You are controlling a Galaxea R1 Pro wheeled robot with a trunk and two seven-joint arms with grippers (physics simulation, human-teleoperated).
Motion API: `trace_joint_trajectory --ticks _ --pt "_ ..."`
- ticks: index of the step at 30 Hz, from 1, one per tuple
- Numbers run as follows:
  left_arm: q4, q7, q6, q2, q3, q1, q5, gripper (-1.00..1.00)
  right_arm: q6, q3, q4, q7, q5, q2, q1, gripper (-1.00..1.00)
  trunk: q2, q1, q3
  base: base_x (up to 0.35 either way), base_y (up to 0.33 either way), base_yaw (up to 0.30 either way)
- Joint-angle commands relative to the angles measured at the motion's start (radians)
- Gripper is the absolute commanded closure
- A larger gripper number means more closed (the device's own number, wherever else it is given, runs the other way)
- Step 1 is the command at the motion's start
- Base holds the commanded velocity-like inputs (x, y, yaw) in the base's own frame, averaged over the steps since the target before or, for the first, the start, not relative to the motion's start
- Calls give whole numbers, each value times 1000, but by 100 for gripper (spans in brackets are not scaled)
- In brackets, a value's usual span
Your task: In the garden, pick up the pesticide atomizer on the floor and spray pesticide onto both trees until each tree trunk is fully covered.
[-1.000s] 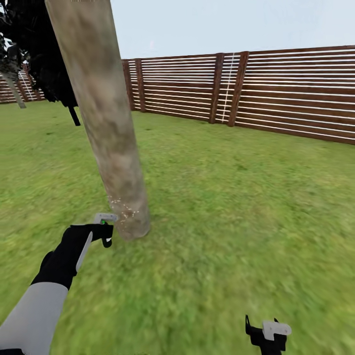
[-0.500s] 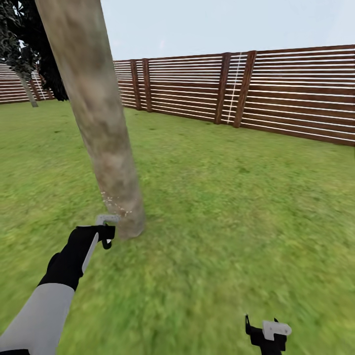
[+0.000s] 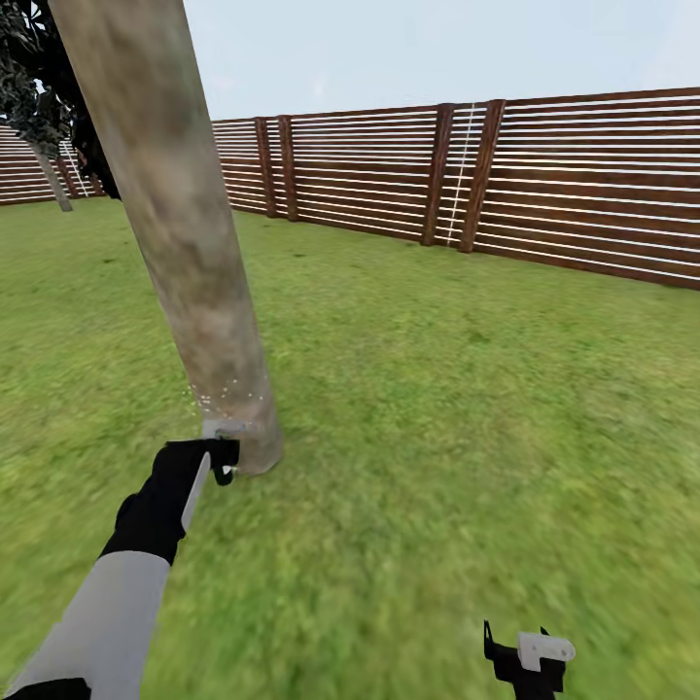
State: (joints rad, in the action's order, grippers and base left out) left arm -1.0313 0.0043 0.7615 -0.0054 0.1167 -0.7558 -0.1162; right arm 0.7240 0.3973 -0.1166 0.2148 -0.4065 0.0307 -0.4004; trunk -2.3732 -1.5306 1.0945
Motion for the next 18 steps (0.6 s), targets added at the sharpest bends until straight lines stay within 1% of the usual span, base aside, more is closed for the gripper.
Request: trace_joint_trajectory --ticks 1,3,6,10,14,16,17,18 --pt "-5 3 0 19 25 4 10 100 0 0 0 0 0 0 0 -100 0 0 0 0 0 175" --pt "-10 5 -3 26 29 10 11 100 0 0 0 0 0 0 0 -100 0 0 0 0 0 248" --pt "-24 6 -7 21 28 11 11 100 0 0 0 0 0 0 0 -100 0 0 0 22 -19 218" --pt "-17 10 -5 19 26 10 7 100 0 0 0 0 0 0 0 -100 0 0 0 144 -195 22" --pt "-8 11 -2 39 34 12 6 100 0 0 0 0 0 0 0 -100 0 0 0 155 -235 1" --pt "-7 12 -2 43 36 13 6 100 0 0 0 0 0 0 0 -100 0 0 0 114 -248 0" --pt "-6 20 -2 43 35 15 6 100 0 0 0 0 0 0 0 -100 0 0 0 32 -265 0" --pt "-1 44 -3 44 35 24 7 100 0 0 0 0 0 0 0 -100 0 0 0 13 -269 0"
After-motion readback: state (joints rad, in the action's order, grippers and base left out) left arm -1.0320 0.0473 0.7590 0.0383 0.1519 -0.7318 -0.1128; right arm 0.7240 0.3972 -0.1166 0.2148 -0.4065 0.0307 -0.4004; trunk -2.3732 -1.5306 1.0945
